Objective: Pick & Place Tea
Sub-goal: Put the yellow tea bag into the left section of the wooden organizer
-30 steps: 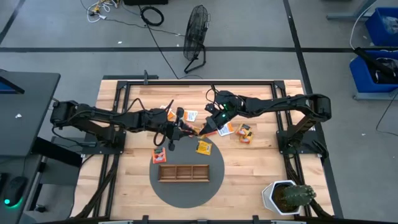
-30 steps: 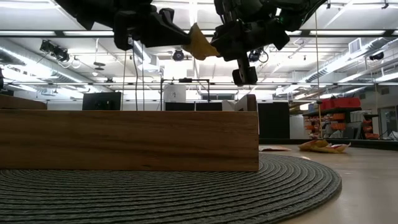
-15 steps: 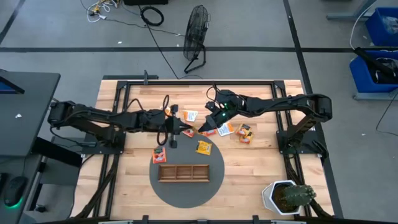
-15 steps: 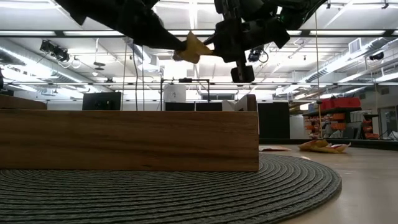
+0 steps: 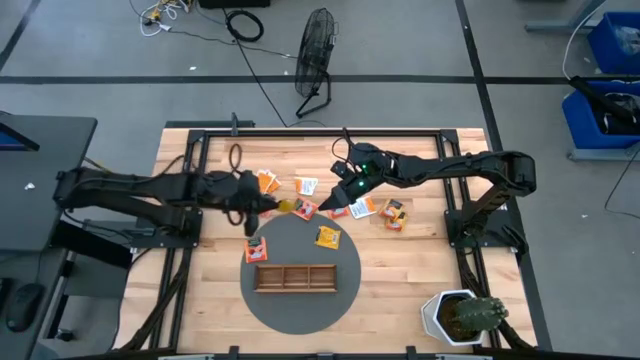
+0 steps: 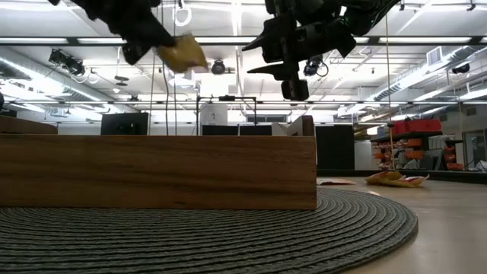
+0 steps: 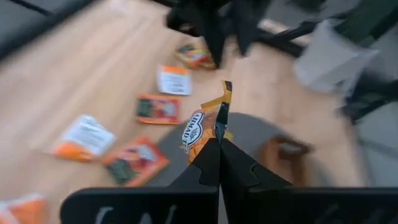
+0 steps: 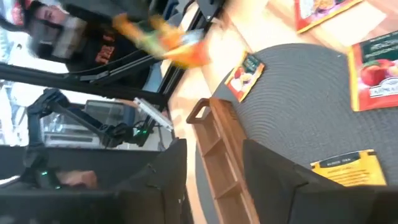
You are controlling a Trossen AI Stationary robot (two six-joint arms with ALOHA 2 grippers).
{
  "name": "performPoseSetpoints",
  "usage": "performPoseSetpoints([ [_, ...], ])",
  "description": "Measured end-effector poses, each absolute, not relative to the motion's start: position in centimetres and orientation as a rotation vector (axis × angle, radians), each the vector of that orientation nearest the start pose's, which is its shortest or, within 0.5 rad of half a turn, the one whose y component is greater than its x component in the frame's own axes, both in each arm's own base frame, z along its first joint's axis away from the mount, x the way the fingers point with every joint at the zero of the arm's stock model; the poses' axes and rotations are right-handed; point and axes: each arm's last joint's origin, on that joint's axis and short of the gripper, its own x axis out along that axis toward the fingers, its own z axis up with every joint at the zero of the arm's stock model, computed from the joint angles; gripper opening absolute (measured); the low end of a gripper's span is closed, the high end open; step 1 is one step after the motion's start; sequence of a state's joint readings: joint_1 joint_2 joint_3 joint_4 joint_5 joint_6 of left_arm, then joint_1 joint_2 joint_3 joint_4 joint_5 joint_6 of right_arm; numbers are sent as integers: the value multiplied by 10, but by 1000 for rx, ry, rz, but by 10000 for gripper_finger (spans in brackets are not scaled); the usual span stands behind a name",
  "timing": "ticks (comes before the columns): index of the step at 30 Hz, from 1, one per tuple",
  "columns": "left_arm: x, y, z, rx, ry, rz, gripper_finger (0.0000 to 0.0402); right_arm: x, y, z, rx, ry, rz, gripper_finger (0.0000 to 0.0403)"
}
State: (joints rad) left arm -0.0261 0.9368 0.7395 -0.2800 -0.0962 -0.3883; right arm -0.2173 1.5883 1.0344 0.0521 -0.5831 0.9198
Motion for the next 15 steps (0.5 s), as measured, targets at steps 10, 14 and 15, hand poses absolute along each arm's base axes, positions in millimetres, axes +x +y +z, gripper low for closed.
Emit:
performPoseSetpoints([
  [10,185,-34,286,-601,525,11,2,341,-49,244,964,625,193,144],
  [14,190,-55,275,-626,605,12,1,340,-39,242,900,658,268,134],
  [15,192,-59,274,-632,618,12,1,340,-36,242,883,666,277,131],
])
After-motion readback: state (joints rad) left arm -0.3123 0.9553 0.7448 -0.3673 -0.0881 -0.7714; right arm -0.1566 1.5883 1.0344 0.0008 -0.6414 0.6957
